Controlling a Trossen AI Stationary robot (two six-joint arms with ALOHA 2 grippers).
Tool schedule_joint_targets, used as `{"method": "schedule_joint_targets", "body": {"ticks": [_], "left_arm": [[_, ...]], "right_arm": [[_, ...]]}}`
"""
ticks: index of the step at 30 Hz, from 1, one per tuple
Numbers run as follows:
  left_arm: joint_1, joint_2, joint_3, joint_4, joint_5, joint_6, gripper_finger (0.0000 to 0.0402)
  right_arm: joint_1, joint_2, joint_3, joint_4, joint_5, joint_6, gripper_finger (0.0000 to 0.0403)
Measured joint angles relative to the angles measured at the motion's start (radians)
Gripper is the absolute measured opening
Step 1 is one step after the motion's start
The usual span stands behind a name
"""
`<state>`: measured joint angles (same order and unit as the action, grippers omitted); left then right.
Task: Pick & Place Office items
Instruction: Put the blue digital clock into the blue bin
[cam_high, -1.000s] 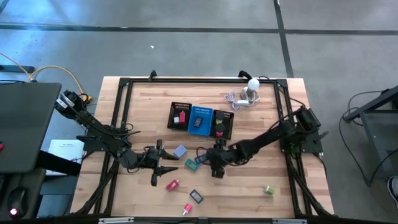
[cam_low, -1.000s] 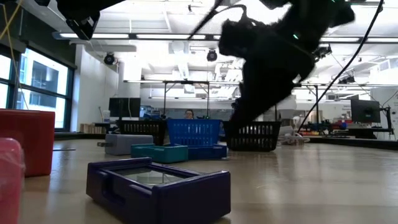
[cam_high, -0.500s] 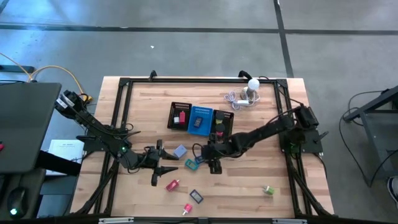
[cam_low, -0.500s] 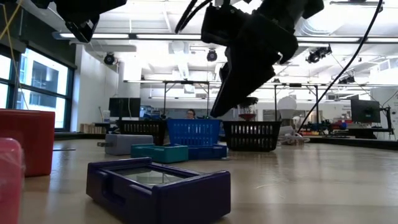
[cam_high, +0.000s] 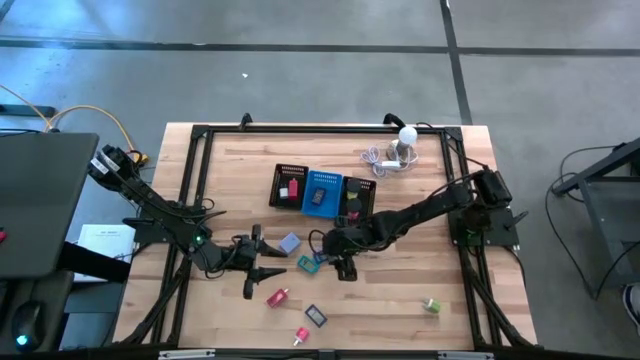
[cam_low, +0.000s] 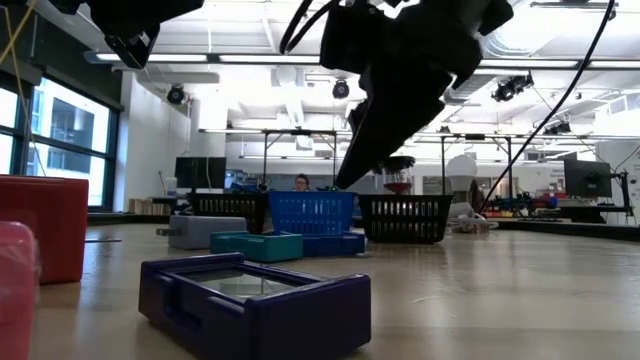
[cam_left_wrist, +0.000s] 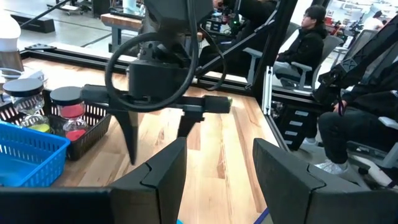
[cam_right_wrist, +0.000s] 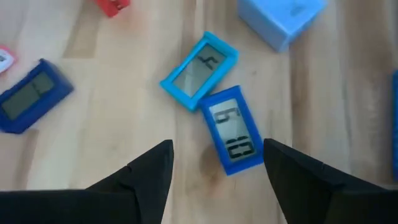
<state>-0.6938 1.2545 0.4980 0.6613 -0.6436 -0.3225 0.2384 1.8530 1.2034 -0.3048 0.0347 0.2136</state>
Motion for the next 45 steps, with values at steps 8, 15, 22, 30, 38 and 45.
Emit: {"method": "schedule_joint_targets", "body": {"ticks": [8,15,22,30,38,45], "left_arm": [[0.0,0.0,0.0,0.0,0.0,0.0,0.0178],[0.0,0.0,0.0,0.0,0.0,0.0,0.0178],[0.0,0.0,0.0,0.0,0.0,0.0,0.0178],[0.0,0.0,0.0,0.0,0.0,0.0,0.0178],[0.0,0.0,0.0,-0.006,0.0,-0.014,0.0178],[0.012,0.0,0.0,-0.017,0.012,-0.031,0.0178]], "right_arm": [[0.003,0.0,0.0,0.001,0.0,0.0,0.0238],[-0.006,0.0,0.0,-0.006,-0.082,0.007,0.0289],[-0.005,0.0,0.0,-0.013,-0.087,0.059,0.0392],[0.01,0.024,0.0,0.009,-0.002,0.044,0.0364],[-0.004,0.091,0.002,0.083,0.015,-0.037,0.0324],[-0.005,0.131,-0.001,0.108,0.015,-0.061,0.0314]]}}
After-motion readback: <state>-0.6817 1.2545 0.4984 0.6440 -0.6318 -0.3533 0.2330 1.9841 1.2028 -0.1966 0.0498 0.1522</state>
